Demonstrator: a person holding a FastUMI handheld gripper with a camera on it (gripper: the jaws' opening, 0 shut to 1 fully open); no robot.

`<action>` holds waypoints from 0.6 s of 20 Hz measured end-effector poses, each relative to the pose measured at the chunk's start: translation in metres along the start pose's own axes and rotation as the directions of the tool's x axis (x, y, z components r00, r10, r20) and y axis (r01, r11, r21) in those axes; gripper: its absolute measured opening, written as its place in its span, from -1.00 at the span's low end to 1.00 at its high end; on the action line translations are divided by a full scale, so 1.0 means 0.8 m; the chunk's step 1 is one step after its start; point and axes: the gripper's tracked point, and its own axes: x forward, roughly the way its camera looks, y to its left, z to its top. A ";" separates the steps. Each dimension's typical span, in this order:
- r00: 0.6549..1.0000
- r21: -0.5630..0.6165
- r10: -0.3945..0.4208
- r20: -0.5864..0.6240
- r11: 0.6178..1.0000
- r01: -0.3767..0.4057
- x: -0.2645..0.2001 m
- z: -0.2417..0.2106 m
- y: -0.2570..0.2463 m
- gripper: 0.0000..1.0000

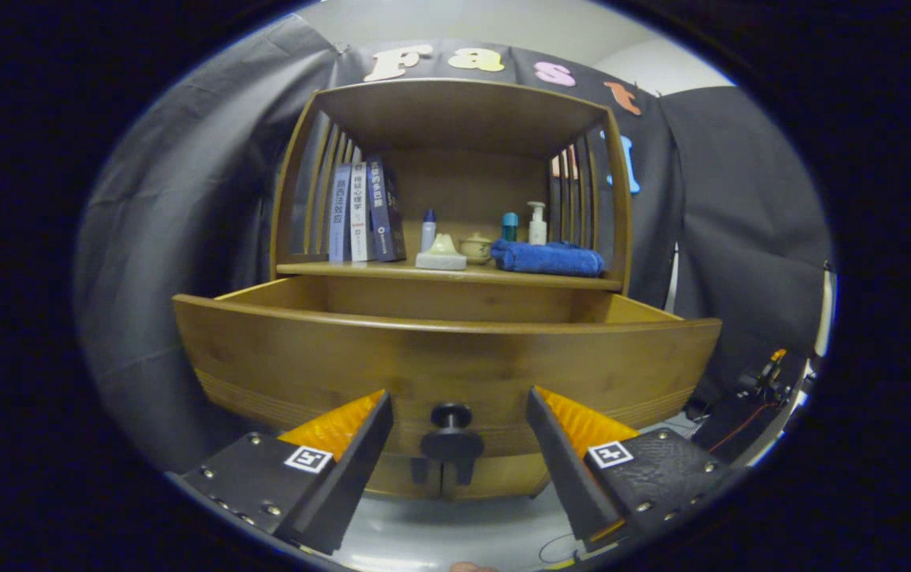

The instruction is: Pull open the drawer, take out the items inside it, and place them on the countertop above the cabinet.

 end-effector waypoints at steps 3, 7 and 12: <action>0.999 0.047 0.038 0.004 0.998 -0.038 0.006 -0.001 0.013 0.99; 0.999 0.060 0.047 0.010 0.997 -0.048 0.016 0.004 0.031 0.98; 0.999 0.051 0.035 0.018 0.998 -0.036 0.042 0.009 0.045 0.98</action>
